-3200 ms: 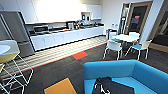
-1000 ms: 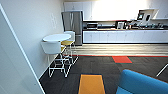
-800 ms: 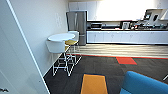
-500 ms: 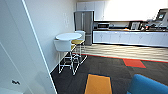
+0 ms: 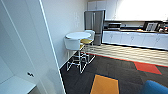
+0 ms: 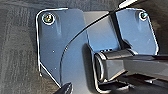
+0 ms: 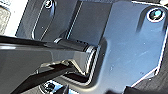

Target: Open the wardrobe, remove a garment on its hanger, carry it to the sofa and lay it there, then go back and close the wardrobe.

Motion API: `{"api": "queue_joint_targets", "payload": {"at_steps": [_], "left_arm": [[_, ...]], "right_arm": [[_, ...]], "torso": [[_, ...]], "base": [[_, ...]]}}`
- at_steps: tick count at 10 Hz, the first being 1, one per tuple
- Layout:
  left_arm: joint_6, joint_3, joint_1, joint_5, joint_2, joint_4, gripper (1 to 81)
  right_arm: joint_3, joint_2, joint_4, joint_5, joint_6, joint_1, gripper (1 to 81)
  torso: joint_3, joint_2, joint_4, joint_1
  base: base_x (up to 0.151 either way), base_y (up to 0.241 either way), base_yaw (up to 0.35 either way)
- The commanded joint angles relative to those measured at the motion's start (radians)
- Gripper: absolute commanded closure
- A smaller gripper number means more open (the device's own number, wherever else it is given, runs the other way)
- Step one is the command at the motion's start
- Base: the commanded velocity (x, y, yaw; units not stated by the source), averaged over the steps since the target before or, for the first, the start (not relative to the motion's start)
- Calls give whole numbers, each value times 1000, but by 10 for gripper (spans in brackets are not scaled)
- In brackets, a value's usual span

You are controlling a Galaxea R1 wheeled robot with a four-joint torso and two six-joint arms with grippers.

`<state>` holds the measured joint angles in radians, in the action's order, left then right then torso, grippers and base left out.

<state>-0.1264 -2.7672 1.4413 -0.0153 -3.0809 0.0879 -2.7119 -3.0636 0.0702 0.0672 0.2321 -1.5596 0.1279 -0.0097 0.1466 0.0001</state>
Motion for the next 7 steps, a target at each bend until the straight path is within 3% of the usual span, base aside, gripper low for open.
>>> {"api": "queue_joint_targets", "payload": {"at_steps": [1, 7], "left_arm": [[-4, 0, -35, -58, -3, 9, 10], [-4, 0, -35, -58, -3, 7, 10]], "right_arm": [[3, -14, -1, -60, 1, 31, 10], [3, -13, -1, -60, 1, 29, 10]], "torso": [[0, 0, 0, 0], [0, 0, 0, 1]], "base": [[0, 0, 306], [0, 0, 269]]}}
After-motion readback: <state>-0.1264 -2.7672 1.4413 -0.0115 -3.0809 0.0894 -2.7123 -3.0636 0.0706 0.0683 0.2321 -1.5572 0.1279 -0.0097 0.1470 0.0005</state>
